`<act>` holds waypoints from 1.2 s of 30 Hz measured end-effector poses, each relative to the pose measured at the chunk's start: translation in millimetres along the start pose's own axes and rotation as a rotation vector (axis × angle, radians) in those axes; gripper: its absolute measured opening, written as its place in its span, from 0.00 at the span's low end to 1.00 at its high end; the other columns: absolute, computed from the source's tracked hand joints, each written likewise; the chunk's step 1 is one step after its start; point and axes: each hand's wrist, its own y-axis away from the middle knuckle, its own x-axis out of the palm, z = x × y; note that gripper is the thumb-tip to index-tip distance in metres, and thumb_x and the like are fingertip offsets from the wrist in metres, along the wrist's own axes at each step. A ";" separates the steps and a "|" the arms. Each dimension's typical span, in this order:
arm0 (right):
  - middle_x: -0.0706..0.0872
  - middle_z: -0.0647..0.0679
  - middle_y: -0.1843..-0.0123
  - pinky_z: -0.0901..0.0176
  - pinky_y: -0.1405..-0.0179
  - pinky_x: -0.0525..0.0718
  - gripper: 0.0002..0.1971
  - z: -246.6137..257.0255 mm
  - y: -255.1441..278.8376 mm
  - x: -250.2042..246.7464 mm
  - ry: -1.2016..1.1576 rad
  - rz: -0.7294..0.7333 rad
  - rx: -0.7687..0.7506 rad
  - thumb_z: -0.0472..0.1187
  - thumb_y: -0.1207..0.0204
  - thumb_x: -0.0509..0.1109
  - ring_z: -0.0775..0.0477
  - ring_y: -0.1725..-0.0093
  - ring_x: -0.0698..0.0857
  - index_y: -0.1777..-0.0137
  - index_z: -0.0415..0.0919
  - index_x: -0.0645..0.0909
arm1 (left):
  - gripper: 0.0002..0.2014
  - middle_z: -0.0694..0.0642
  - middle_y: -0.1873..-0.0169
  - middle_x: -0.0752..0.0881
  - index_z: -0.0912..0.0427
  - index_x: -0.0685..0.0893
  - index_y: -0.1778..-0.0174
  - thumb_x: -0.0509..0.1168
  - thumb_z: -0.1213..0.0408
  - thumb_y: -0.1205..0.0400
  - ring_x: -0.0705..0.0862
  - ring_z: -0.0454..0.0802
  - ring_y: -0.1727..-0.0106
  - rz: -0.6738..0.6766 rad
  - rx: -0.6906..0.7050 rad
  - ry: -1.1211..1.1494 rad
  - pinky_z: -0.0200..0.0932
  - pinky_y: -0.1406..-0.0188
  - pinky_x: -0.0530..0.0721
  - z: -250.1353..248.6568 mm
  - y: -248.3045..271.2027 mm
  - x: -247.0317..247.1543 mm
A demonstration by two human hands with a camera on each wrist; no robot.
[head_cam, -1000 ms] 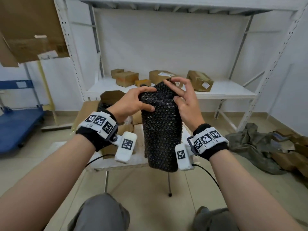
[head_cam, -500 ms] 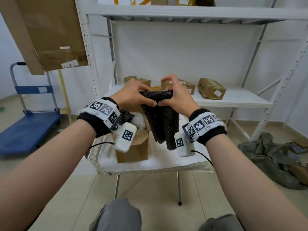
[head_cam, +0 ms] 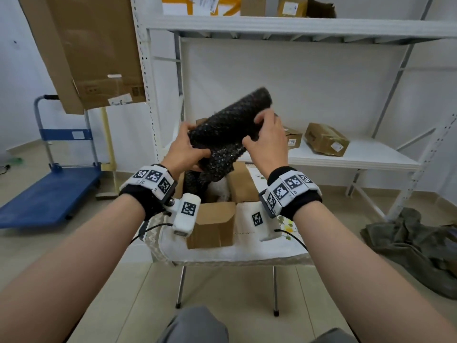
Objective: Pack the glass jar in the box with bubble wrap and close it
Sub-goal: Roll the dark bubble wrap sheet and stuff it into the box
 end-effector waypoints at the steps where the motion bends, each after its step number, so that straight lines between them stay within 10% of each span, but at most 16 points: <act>1: 0.80 0.47 0.43 0.47 0.45 0.81 0.22 -3.0 2.5 8.0 -0.050 0.097 0.096 0.46 0.28 0.74 0.44 0.47 0.82 0.39 0.43 0.70 | 0.27 0.58 0.40 0.79 0.54 0.67 0.36 0.72 0.74 0.25 0.85 0.56 0.44 -0.040 -0.050 0.076 0.58 0.64 0.92 6.7 0.5 0.9; 4: 0.80 0.42 0.36 0.41 0.45 0.87 0.39 -9.1 13.4 33.3 -0.258 0.476 0.439 0.62 0.32 0.75 0.40 0.47 0.87 0.30 0.40 0.62 | 0.31 0.66 0.41 0.84 0.67 0.73 0.34 0.77 0.75 0.32 0.88 0.63 0.45 -0.062 -0.237 0.367 0.55 0.62 0.91 29.7 -0.3 4.7; 9: 0.81 0.40 0.40 0.43 0.46 0.88 0.43 -27.7 27.6 67.0 -0.760 0.587 0.721 0.32 0.26 0.77 0.39 0.43 0.86 0.20 0.42 0.52 | 0.28 0.62 0.46 0.90 0.65 0.85 0.39 0.82 0.71 0.35 0.89 0.57 0.45 0.046 -0.376 0.308 0.50 0.42 0.87 60.2 -1.9 3.3; 16: 0.87 0.42 0.42 0.38 0.33 0.82 0.24 -44.1 25.8 96.0 -0.513 0.719 0.549 0.32 0.43 0.85 0.40 0.38 0.85 0.53 0.49 0.77 | 0.34 0.54 0.46 0.88 0.60 0.81 0.39 0.81 0.49 0.39 0.86 0.51 0.44 0.064 -0.316 -0.186 0.47 0.44 0.85 80.1 -16.9 -12.0; 20: 0.85 0.41 0.40 0.42 0.34 0.82 0.20 -38.6 21.0 91.5 -0.376 0.831 0.456 0.32 0.36 0.82 0.39 0.37 0.84 0.49 0.47 0.78 | 0.28 0.54 0.44 0.87 0.54 0.83 0.38 0.79 0.53 0.34 0.85 0.52 0.43 0.167 -0.324 -0.342 0.41 0.43 0.82 84.6 -21.0 -16.3; 24: 0.85 0.45 0.39 0.68 0.60 0.78 0.19 -36.2 21.3 88.4 -0.255 0.886 0.394 0.41 0.22 0.72 0.47 0.44 0.81 0.32 0.39 0.79 | 0.32 0.54 0.45 0.88 0.54 0.83 0.40 0.83 0.52 0.39 0.86 0.54 0.44 0.266 -0.299 -0.530 0.49 0.37 0.84 82.6 -23.8 -16.6; 28: 0.85 0.44 0.35 0.56 0.39 0.81 0.24 -42.1 26.3 94.0 -0.219 0.904 0.372 0.36 0.24 0.74 0.44 0.38 0.84 0.28 0.40 0.77 | 0.41 0.53 0.53 0.91 0.52 0.86 0.48 0.81 0.37 0.56 0.89 0.53 0.54 0.349 -0.300 -0.714 0.48 0.51 0.90 75.5 -27.3 -14.9; 32: 0.83 0.44 0.32 0.53 0.31 0.77 0.36 -45.1 21.0 93.3 -0.130 0.952 0.278 0.32 0.29 0.79 0.42 0.32 0.81 0.22 0.43 0.69 | 0.17 0.44 0.66 0.82 0.45 0.77 0.60 0.81 0.51 0.32 0.78 0.41 0.69 0.482 -0.312 -0.707 0.35 0.70 0.76 65.6 -23.6 -20.1; 36: 0.80 0.43 0.31 0.54 0.33 0.77 0.37 -45.3 22.6 97.1 0.095 0.989 0.152 0.36 0.29 0.80 0.41 0.30 0.78 0.22 0.42 0.66 | 0.21 0.54 0.64 0.87 0.54 0.84 0.51 0.77 0.43 0.32 0.77 0.46 0.71 0.527 -0.357 -0.598 0.36 0.75 0.74 70.9 -29.7 -25.5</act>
